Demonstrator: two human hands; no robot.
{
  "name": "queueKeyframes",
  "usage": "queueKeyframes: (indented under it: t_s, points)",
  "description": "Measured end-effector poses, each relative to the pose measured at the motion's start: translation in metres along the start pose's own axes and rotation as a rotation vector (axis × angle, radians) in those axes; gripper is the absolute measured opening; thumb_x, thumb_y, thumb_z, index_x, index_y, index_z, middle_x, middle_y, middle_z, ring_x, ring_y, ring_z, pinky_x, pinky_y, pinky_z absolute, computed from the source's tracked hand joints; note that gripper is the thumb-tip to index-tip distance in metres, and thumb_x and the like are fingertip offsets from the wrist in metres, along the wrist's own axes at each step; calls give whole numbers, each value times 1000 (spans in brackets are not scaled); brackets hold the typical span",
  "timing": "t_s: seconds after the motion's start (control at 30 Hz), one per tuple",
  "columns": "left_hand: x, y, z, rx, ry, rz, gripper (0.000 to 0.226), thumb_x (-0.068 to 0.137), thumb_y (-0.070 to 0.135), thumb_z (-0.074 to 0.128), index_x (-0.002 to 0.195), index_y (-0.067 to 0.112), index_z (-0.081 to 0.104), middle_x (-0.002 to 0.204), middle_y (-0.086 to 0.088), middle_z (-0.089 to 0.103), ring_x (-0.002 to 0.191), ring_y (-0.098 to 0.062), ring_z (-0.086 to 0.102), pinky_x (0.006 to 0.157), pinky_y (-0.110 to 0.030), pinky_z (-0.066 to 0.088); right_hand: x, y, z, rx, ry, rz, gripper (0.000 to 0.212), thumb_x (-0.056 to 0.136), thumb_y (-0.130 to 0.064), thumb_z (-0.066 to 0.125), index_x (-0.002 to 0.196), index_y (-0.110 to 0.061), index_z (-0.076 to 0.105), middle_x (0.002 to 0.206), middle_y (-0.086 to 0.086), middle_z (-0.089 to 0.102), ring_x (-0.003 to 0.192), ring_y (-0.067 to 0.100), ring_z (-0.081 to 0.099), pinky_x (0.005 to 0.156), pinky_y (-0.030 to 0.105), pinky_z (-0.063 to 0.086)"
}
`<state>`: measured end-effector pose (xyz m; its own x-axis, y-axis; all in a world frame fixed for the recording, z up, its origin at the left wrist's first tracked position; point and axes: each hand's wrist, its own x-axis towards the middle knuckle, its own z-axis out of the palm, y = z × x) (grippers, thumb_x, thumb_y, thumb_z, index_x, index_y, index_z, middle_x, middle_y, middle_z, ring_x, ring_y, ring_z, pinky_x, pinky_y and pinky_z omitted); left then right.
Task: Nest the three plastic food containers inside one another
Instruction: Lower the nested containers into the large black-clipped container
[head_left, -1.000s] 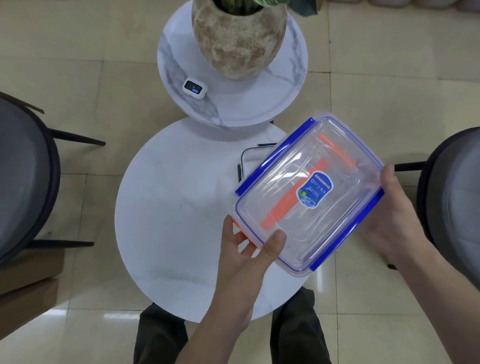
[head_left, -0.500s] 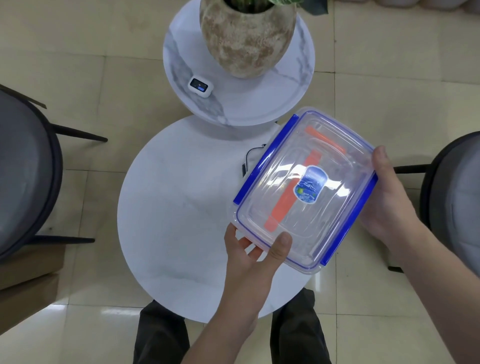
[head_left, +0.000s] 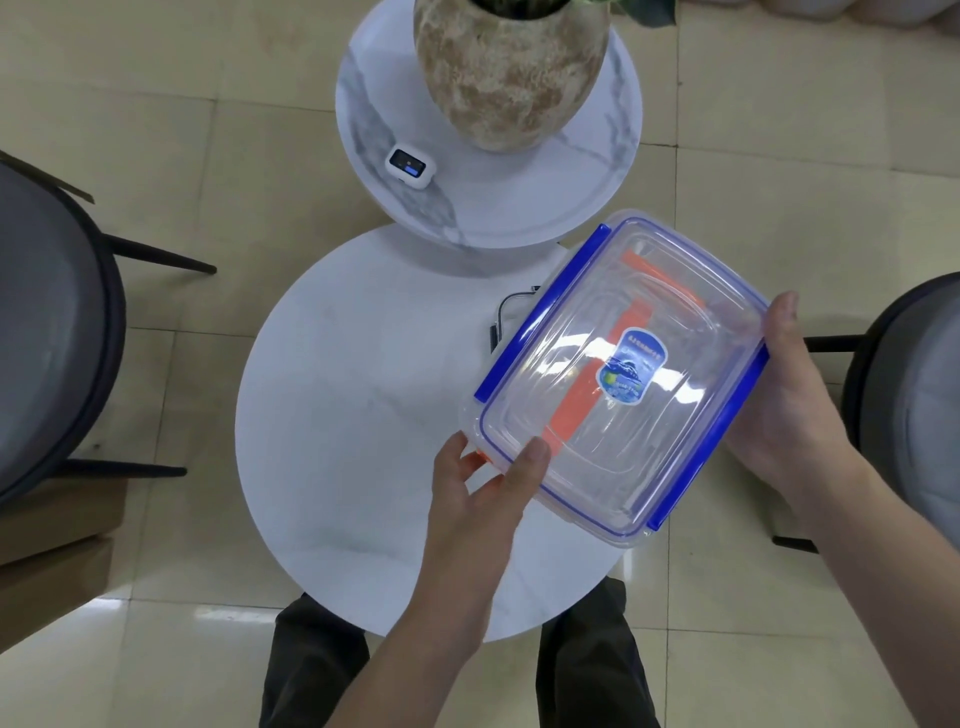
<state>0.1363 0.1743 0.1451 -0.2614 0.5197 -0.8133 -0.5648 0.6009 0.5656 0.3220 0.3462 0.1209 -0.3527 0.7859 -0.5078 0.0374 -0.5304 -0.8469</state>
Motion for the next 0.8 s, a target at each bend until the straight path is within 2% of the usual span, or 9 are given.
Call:
queueKeyframes:
  t_s: [0.17,0.27,0.33,0.43,0.5,0.57,0.63,0.7,0.8]
  points:
    - [9,9,-16,3,41,5,102,61,59,90,149,33,45,144,6,58,129,-18,61,110,-50,53,-5,1,1,-29,31,-52,63,102,-54,25,145,-15,50,143,16,57,133,33,55,109,49,45]
    - [15,13,-24,28,64,34,104,56,67,86,147,35,47,143,8,59,131,-19,61,112,-49,52,-15,1,4,-22,41,-66,64,96,-58,39,143,-15,52,143,18,55,135,36,51,108,50,45]
    - [18,16,-28,43,64,55,96,63,68,84,145,34,50,142,9,61,131,-19,62,112,-48,52,-23,6,5,-56,41,-60,73,91,-61,51,145,-12,49,145,23,51,135,39,49,110,53,42]
    - [23,22,-33,58,40,71,81,73,65,78,144,33,53,140,9,63,130,-18,63,113,-48,51,-38,15,7,-45,108,-33,73,91,-53,59,145,-6,46,129,12,61,119,30,59,101,45,52]
    - [27,25,-35,86,4,76,76,70,60,73,139,34,54,139,10,63,130,-18,63,113,-48,51,-47,19,11,-33,146,-1,89,80,-56,72,147,-5,43,124,8,63,111,25,63,92,39,58]
    - [30,28,-35,111,-32,82,78,64,58,69,137,36,54,141,10,62,132,-19,61,112,-46,52,-57,22,16,-30,147,28,104,67,-60,81,148,-7,42,132,14,62,115,30,63,96,46,55]
    - [33,29,-34,122,-75,82,84,63,56,70,142,33,53,141,9,61,133,-20,61,103,-36,57,-66,27,22,-23,148,53,94,70,-53,80,147,-12,45,139,15,59,123,34,60,100,51,51]
    - [36,30,-35,127,-113,82,84,67,51,72,146,30,51,138,10,63,131,-19,62,90,-24,61,-75,33,27,3,178,60,72,78,-36,73,143,-16,50,136,11,62,122,32,62,98,48,53]
    - [39,31,-39,122,-130,74,83,68,48,73,146,29,53,133,11,66,128,-18,65,87,-23,61,-83,38,36,-12,193,48,55,85,-24,65,138,-17,55,126,5,69,113,25,68,92,40,58]
